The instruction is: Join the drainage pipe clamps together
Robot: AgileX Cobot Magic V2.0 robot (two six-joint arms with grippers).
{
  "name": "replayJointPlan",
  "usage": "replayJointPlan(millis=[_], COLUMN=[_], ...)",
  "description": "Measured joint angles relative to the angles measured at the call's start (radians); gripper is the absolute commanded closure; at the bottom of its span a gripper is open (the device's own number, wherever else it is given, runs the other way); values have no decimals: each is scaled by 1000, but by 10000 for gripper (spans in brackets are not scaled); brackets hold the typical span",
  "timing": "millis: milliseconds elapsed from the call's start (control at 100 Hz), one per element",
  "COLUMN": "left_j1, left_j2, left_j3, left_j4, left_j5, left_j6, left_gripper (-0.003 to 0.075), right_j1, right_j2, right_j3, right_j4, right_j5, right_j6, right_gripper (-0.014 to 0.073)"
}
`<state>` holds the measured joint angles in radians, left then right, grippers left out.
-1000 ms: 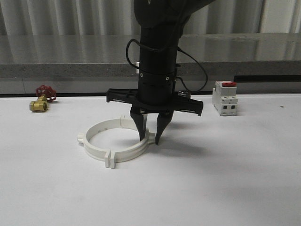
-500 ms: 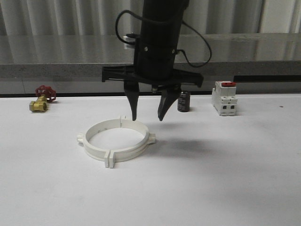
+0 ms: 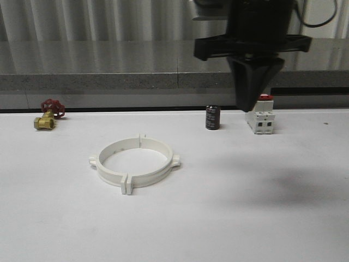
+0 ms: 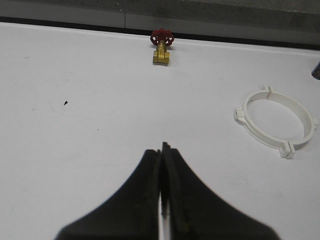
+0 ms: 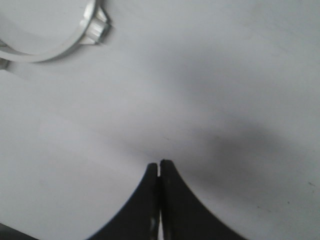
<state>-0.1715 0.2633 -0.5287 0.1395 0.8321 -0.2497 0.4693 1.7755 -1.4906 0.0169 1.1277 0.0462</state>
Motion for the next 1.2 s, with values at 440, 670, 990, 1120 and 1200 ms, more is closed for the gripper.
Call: replayJointPlan(millis=[440, 670, 990, 1120, 1200], left_j1=[0, 0, 0, 0, 0], left_j2=[0, 0, 0, 0, 0], left_j3=[0, 0, 0, 0, 0], left_j4=[0, 0, 0, 0, 0], left_j5=[0, 0, 0, 0, 0], left_j6=[0, 0, 0, 0, 0], left_gripper=[741, 741, 741, 741, 741], right_j1=[-267, -389, -438, -438, -438], right_j2=[-485, -751, -1146, -1265, -1324], right_j3=[440, 624, 844, 930, 990], right_j4=[0, 0, -17, -24, -24], right_j5=[-177, -267, -476, -565, -630], right_j6=[-2, -2, -2, -2, -2], right_gripper=[660, 660, 660, 660, 660])
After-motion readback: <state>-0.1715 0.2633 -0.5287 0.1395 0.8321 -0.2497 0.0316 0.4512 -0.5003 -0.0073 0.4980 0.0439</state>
